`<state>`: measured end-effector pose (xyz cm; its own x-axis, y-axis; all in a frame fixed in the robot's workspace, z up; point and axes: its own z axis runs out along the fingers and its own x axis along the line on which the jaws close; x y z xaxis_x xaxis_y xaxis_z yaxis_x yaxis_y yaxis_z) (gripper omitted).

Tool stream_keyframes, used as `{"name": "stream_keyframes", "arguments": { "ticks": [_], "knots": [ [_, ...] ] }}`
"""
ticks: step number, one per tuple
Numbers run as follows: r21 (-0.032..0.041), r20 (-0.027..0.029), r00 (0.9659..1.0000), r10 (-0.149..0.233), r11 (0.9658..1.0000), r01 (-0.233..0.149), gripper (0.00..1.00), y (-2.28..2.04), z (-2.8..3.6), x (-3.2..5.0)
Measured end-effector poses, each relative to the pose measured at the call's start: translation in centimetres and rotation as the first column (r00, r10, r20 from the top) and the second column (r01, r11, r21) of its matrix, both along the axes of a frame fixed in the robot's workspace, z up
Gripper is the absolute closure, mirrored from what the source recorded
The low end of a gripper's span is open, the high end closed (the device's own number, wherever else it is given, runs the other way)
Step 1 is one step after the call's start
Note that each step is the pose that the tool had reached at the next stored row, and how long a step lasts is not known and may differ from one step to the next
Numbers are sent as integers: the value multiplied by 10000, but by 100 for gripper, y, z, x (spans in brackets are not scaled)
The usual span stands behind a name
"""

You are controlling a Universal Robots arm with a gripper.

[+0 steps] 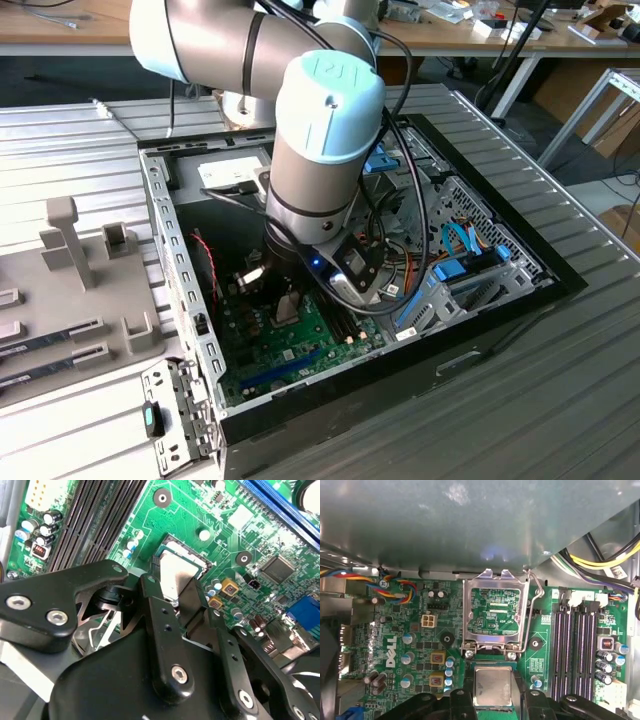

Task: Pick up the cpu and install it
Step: 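Place the cpu into insertion slot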

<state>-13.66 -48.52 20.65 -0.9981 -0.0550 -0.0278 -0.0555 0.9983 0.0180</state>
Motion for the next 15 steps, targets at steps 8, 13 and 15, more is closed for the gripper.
{"name": "stream_keyframes", "arguments": {
  "ticks": [8, 13, 15],
  "knots": [
    [1, 1, 9996, -278, 9996, 278, 60, -21, -3, -6],
    [2, 0, 9988, -488, 9988, 488, 60, -22, -3, -10],
    [5, 1, 9986, -535, 9986, 535, 60, -24, -3, -15]
  ]
}}
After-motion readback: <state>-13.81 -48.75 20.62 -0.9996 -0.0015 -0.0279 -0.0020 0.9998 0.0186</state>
